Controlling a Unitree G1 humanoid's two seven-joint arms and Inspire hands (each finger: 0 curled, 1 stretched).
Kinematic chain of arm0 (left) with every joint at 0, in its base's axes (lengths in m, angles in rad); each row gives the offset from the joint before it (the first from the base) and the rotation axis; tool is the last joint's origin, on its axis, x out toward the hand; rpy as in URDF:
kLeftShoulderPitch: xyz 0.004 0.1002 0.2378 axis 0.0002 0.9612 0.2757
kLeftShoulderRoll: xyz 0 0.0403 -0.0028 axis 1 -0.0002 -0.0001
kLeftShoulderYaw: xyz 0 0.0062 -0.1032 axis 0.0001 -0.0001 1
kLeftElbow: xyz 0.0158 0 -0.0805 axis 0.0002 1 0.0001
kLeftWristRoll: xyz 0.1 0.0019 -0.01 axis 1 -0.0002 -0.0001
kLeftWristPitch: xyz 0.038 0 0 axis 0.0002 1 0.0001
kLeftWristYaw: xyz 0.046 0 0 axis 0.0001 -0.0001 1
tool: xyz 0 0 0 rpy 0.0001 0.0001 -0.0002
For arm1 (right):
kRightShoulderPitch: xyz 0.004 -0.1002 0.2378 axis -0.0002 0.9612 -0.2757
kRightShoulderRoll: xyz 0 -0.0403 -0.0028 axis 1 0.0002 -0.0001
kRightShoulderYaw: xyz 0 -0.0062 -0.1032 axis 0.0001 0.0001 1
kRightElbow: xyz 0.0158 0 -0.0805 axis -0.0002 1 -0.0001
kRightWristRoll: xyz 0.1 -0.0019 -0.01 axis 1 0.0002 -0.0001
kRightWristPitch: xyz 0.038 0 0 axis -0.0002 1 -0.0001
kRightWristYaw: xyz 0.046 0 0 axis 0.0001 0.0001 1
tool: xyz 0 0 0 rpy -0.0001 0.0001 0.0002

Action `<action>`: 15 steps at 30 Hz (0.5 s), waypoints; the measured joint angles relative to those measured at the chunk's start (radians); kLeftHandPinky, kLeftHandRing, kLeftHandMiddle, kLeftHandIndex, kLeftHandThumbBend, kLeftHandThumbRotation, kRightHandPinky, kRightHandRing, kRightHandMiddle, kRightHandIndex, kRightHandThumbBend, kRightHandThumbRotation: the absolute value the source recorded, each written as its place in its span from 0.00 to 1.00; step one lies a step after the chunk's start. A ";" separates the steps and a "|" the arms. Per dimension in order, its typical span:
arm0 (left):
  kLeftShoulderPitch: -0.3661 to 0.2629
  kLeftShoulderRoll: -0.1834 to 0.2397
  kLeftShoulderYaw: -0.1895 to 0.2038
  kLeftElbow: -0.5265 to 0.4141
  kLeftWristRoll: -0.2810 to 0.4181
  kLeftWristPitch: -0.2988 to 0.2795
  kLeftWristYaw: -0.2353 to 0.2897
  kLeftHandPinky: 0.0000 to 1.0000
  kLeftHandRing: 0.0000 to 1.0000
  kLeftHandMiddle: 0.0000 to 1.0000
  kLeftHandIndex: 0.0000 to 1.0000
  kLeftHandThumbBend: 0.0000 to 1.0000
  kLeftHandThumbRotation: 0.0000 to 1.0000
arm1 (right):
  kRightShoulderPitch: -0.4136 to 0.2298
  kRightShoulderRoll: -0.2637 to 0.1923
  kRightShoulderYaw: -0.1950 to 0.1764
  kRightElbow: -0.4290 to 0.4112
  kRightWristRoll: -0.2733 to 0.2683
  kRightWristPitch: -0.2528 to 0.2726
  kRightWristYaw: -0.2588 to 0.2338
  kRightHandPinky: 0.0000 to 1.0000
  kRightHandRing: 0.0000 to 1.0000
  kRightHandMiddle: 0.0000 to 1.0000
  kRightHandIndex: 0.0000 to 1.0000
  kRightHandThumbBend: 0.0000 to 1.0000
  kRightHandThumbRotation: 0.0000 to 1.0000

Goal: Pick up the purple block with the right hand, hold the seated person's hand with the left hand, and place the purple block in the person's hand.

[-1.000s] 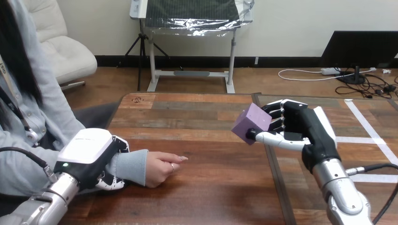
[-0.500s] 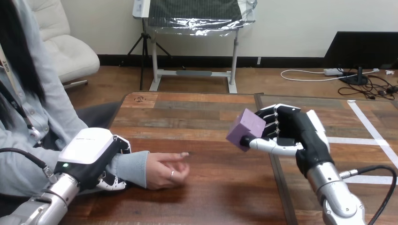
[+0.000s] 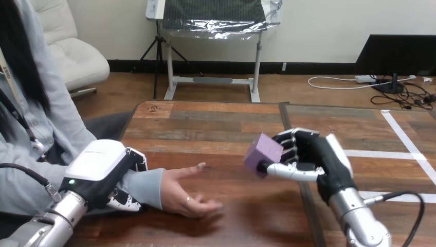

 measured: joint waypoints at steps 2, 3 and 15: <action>0.005 0.002 0.000 -0.013 -0.007 -0.004 -0.002 0.31 0.32 0.36 0.36 0.86 0.00 | 0.000 0.007 0.001 0.012 0.000 -0.001 0.000 0.38 0.44 0.50 0.51 0.75 0.00; 0.008 0.002 0.000 -0.019 -0.011 -0.005 -0.003 0.31 0.31 0.36 0.36 0.86 0.00 | 0.000 0.010 0.002 0.016 0.000 -0.001 0.000 0.38 0.44 0.50 0.51 0.75 0.00; 0.039 0.011 0.003 -0.117 -0.023 -0.007 -0.016 0.31 0.31 0.34 0.35 0.88 0.00 | -0.001 0.048 0.016 0.061 -0.018 -0.002 0.001 0.36 0.41 0.49 0.50 0.75 0.00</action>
